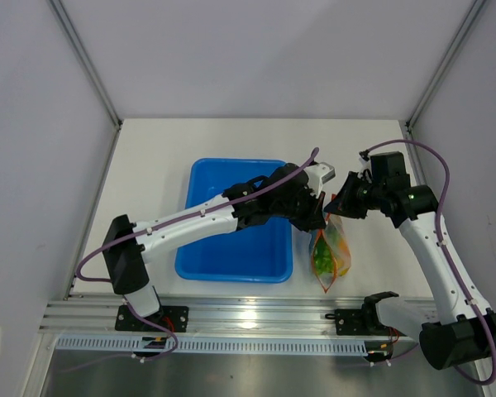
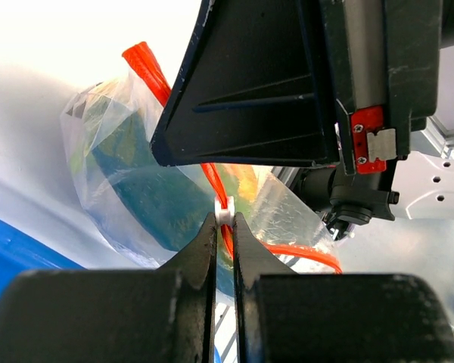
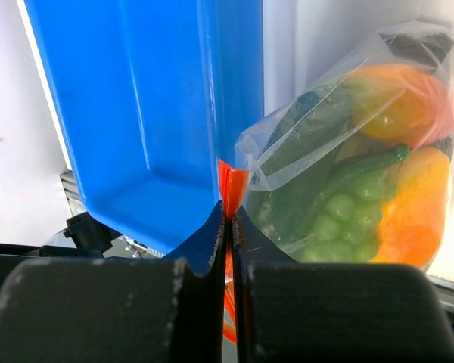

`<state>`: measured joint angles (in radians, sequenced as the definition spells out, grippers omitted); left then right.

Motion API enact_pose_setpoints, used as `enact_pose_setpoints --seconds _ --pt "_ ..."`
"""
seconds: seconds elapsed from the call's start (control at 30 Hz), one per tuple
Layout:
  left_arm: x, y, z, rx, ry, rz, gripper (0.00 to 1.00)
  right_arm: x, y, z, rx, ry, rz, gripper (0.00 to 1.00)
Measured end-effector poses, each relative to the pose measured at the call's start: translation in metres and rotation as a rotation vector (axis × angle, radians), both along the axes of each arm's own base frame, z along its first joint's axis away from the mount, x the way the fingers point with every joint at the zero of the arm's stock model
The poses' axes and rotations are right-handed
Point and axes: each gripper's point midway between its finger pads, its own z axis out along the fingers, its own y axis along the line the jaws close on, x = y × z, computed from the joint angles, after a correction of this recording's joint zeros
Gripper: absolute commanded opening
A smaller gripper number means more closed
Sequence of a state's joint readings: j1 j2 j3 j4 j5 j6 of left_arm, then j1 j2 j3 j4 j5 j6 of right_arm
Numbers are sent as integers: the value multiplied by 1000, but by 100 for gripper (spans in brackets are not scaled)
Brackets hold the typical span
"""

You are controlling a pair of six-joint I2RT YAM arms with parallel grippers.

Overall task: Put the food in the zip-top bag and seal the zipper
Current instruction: Zip the zipper food storage bag at the center of the board.

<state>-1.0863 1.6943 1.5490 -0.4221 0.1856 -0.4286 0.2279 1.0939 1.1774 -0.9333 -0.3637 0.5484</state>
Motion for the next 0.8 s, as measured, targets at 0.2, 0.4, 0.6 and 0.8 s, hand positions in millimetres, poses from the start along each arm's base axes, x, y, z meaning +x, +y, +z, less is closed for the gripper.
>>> enact_pose_setpoints --seconds 0.2,0.4,0.6,0.8 --pt "1 0 0 0 -2 5 1 2 -3 0 -14 4 -32 0" --pt "2 -2 4 -16 1 15 0 8 -11 6 -38 8 -70 0" --pt "-1 3 2 -23 1 19 0 23 -29 10 -35 6 -141 0" --pt "-15 17 -8 -7 20 18 0 33 -40 5 -44 25 -178 0"
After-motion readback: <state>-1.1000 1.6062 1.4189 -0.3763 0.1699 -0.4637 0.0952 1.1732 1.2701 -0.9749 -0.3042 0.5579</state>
